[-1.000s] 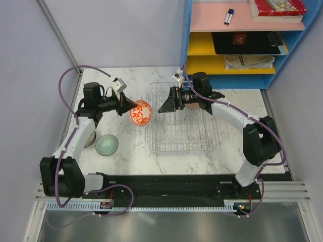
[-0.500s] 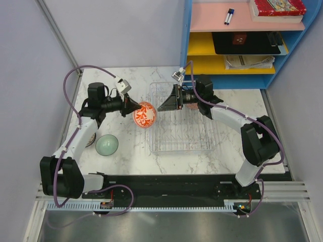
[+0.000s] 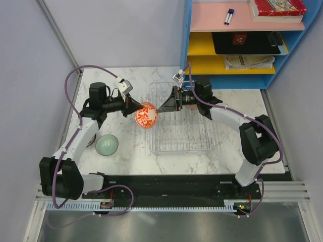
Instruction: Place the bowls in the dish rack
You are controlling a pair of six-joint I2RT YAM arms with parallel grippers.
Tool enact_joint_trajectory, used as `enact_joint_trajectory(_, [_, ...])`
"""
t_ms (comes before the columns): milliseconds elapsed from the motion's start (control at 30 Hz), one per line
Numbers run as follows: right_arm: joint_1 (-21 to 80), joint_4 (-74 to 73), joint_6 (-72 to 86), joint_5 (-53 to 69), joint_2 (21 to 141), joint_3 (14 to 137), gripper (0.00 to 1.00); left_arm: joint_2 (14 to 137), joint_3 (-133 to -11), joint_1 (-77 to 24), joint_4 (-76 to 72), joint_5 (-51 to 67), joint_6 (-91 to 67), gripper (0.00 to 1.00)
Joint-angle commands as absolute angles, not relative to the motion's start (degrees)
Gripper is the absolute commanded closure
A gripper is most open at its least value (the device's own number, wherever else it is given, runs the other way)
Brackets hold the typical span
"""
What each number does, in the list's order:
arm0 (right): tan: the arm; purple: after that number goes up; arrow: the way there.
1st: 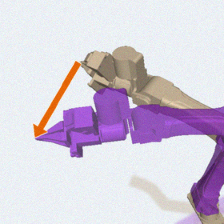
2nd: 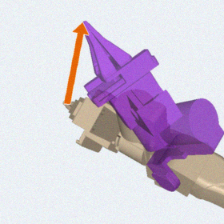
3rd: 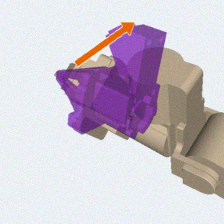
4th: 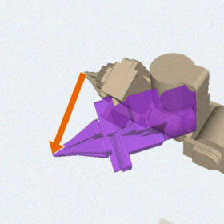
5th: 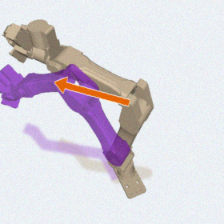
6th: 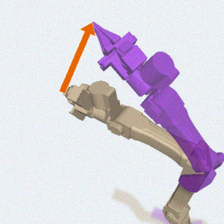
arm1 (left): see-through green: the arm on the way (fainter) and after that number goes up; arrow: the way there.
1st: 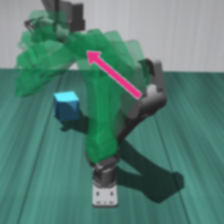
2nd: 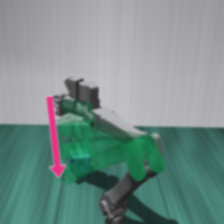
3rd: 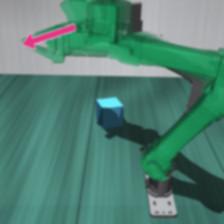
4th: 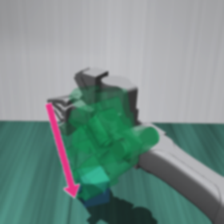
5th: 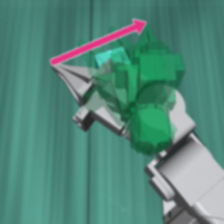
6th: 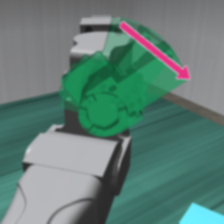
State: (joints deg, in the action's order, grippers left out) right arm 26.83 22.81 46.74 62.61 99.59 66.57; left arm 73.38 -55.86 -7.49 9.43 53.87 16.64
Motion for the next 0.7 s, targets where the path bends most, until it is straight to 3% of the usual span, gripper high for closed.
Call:
enact_joint_trajectory(0, [26.9, 23.6, 44.9, 62.1, 100.4, 66.8, 0.03, 70.2, -57.5, -9.0, 4.8, 55.1, 13.8, 0.98])
enact_joint_trajectory(667, [28.3, 28.4, 49.2, 64.9, 102.1, 65.7, 0.06, 72.4, -59.2, -12.7, 4.1, 51.0, 14.9, 0.98])
